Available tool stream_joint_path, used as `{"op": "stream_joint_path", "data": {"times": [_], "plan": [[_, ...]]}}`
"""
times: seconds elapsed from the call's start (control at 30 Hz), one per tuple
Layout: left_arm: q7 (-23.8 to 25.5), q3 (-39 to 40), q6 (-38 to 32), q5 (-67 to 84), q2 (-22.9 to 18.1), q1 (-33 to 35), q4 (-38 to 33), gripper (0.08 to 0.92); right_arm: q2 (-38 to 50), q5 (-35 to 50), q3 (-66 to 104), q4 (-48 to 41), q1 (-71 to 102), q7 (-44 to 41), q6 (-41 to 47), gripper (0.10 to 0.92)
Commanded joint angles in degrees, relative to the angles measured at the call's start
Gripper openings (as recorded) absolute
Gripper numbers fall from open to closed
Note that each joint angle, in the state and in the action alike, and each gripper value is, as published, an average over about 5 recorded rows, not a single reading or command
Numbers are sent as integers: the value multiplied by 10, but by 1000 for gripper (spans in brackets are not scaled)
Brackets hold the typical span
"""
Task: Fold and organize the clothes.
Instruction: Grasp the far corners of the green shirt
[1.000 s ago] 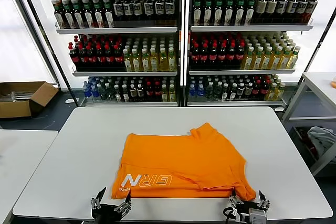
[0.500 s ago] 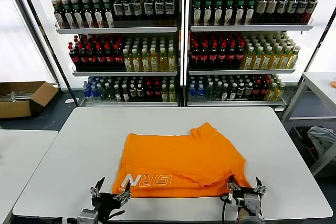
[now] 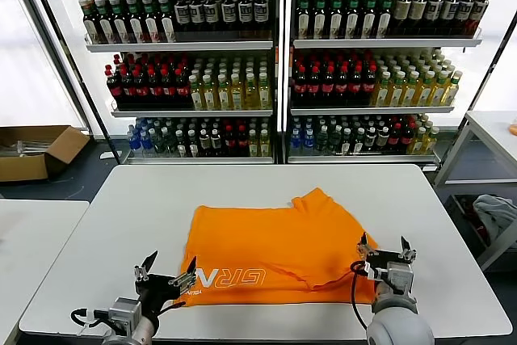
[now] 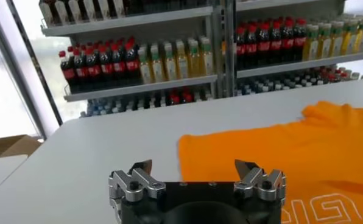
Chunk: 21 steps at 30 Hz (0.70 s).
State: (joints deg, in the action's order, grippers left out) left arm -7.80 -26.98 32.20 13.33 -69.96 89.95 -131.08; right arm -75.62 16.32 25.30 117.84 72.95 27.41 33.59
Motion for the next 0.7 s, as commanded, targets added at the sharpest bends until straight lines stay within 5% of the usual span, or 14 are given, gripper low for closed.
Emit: {"op": "stream_joint_path", "data": {"times": [0.03, 0.4, 0.7], "plan": [[25, -9, 9, 30, 20, -82, 35, 823, 7, 37, 3, -38, -73, -2, 0, 823], [69, 73, 8, 88, 70, -311, 248, 823, 36, 145, -115, -239, -292, -4, -2, 823], [68, 137, 8, 110, 63, -457, 440, 823, -18, 124, -170, -425, -429, -43, -4, 823]]}}
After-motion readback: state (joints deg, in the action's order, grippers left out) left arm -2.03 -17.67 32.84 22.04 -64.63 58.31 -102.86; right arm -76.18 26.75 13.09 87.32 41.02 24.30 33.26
